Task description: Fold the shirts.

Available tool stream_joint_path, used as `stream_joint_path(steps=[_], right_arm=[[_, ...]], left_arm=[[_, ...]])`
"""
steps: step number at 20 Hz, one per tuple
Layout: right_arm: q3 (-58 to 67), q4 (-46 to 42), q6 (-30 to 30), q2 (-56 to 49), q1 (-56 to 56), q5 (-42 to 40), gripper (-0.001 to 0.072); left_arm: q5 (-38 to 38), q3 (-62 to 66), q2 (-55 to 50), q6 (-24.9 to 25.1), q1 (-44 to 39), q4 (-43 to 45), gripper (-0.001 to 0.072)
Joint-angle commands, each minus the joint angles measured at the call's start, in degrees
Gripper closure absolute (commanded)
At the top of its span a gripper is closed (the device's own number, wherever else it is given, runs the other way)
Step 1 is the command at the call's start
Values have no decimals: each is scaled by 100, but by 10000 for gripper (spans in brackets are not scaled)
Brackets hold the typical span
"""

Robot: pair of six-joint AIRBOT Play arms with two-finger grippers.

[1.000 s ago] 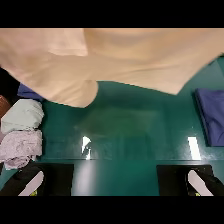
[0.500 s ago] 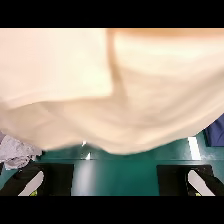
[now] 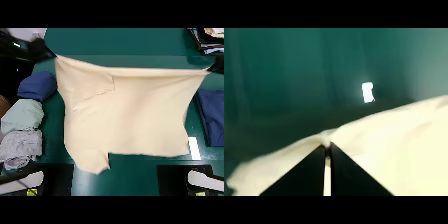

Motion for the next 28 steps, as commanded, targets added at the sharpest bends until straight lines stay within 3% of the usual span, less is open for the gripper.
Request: stream_joint_path(steps=[1,5,7,9,11,15,23,24,25,26,28], right_arm=[[-20,15,4,-1056,192,-697,699],[1130,22,7,-1958,273,-1060,700],[1589,17,7,-2153,271,-1012,700],[1759,4,2,-2162,271,-723,699],[1674,-7,-13,-2111,271,-223,700],[516,-7,-94,-1792,334,-170,700],[-1504,20,-83,-1078,540,-944,697],[-1598,20,-81,-994,542,-946,682],[-1606,20,-81,-942,540,-914,475],[-1604,20,-79,-855,538,-868,285],[-1604,2,-81,-566,431,-745,282]], left_arm=[[831,-170,-1228,365,2,-328,679],[2406,-155,-1639,800,2,-1078,680],[2682,-59,-1639,813,20,-1034,680],[2258,26,-1639,981,79,-992,680],[1351,50,-1639,1329,127,-894,680],[74,-52,-1646,1287,61,404,680],[382,-1244,-1650,1178,39,511,678],[382,-1237,-1648,1021,37,509,578],[363,-1228,-1648,835,39,509,220],[275,-1217,-1648,717,44,511,87],[-175,-1130,-1646,623,136,568,91]])
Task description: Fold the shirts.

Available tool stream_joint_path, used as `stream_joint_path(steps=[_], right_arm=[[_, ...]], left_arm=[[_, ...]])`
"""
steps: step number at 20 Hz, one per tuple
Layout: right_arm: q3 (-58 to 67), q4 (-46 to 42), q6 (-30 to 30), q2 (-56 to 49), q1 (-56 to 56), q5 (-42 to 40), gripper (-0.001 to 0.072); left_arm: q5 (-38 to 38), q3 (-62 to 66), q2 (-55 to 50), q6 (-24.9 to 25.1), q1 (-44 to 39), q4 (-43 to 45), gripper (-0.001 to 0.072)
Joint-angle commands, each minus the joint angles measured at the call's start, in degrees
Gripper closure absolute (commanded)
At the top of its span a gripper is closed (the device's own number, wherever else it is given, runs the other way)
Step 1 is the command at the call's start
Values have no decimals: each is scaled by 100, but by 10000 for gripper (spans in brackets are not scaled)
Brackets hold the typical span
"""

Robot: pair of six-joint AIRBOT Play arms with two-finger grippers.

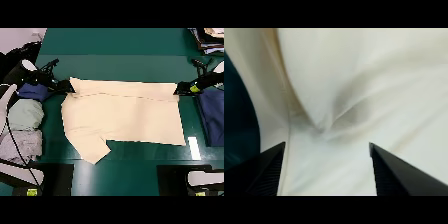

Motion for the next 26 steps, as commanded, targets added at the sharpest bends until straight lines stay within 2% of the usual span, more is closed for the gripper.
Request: stream_joint_path(steps=[1,4,6,11,15,18,21,26], right_arm=[[-133,-11,9,503,-186,166,283],[-140,-2,2,1119,-616,752,283],[-140,7,0,1475,-868,1019,283],[-138,44,0,1956,-1001,841,282],[-138,267,-4,1963,-1001,850,283],[-138,398,-4,1956,-1001,841,283],[-138,452,-7,1958,-1001,918,283],[-140,452,-7,1961,-1001,1036,283]], left_arm=[[-673,9,70,-291,173,85,107],[-817,-415,693,-459,450,404,107],[-756,-1209,1386,-601,466,605,107],[-702,-3823,3220,-955,146,592,107],[-605,-5027,4277,-1467,-197,546,107],[-133,-5482,4452,-1751,-699,339,107],[623,-5720,4450,-1790,-1193,-120,106],[1130,-5740,4450,-1945,-1281,-424,108]])
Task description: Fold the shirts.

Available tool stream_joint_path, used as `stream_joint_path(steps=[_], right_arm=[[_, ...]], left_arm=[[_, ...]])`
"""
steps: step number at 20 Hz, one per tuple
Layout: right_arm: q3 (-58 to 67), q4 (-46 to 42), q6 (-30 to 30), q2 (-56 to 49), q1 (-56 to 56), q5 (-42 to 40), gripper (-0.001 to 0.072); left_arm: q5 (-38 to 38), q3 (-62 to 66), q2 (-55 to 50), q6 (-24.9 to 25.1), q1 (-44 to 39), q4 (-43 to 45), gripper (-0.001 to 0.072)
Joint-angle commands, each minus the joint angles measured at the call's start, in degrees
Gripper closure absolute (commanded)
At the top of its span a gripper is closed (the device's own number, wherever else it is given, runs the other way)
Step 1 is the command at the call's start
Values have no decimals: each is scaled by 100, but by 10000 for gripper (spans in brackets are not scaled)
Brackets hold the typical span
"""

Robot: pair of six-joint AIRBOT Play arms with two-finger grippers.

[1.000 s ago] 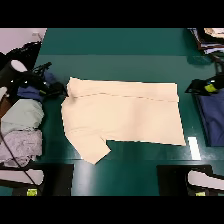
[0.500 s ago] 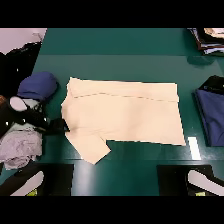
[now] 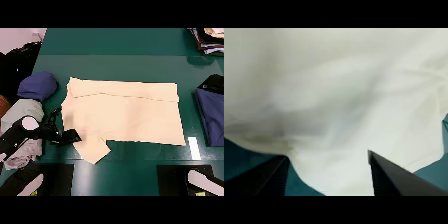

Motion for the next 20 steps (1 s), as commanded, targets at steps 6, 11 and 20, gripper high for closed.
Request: stream_joint_path(steps=[6,11,20], right_arm=[[-205,-52,-59,68,-11,420,283],[-2044,-463,-59,691,-756,413,283],[-4376,-109,-400,254,-2330,120,285]], left_arm=[[470,-74,28,-22,-101,-225,679],[-221,352,28,540,-101,-223,680],[11,791,28,726,-101,-214,680]])
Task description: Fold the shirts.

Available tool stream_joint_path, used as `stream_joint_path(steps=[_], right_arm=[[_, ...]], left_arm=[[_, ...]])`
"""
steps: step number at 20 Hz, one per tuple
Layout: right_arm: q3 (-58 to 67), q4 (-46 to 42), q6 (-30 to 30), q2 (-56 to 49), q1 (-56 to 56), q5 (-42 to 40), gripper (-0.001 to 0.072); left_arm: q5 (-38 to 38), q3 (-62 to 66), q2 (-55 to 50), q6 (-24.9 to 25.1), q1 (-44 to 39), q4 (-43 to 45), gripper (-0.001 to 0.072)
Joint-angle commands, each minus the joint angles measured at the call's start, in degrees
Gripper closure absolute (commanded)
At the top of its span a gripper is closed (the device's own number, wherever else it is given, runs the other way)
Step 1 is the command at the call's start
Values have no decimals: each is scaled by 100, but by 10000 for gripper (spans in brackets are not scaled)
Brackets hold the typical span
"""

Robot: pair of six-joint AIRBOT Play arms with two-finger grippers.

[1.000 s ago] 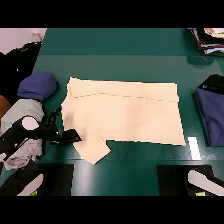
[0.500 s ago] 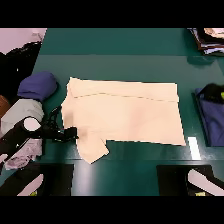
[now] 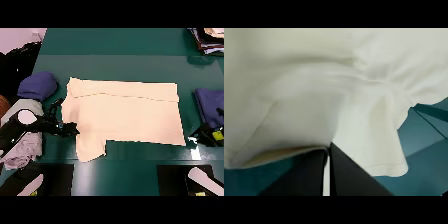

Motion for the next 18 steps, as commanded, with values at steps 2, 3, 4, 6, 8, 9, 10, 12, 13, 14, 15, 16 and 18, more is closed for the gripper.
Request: stream_joint_path(steps=[2,3,4,6,8,9,10,12,13,14,15,16,18], right_arm=[[-540,413,-142,-334,-2,-337,286],[-538,413,-142,-402,170,-369,306],[-533,413,-142,-450,337,-415,381],[-533,413,-140,-422,632,-599,391],[-533,402,-140,-258,793,-732,463],[-533,400,-140,-162,791,-756,535],[-533,391,-142,-44,787,-732,579],[-525,343,-192,205,776,-562,697],[-525,343,-208,356,776,-435,697],[-525,341,-208,551,776,-302,698],[-525,334,-208,776,776,-170,698],[-525,221,-208,1005,776,-70,698],[-525,-166,-205,1478,776,184,698]], left_arm=[[74,63,2,59,0,0,680],[74,63,4,59,0,0,680],[74,63,4,59,0,2,680],[61,63,4,61,0,4,680],[-28,63,4,87,0,39,680],[-120,63,4,177,0,44,680],[-234,63,4,203,0,48,681],[-544,63,4,203,0,55,682],[-715,63,22,203,-2,59,682],[-835,61,125,197,-2,92,683],[-916,59,356,59,0,203,683],[-1019,59,623,-142,-2,404,683],[-1532,59,1250,-590,-2,850,682]])
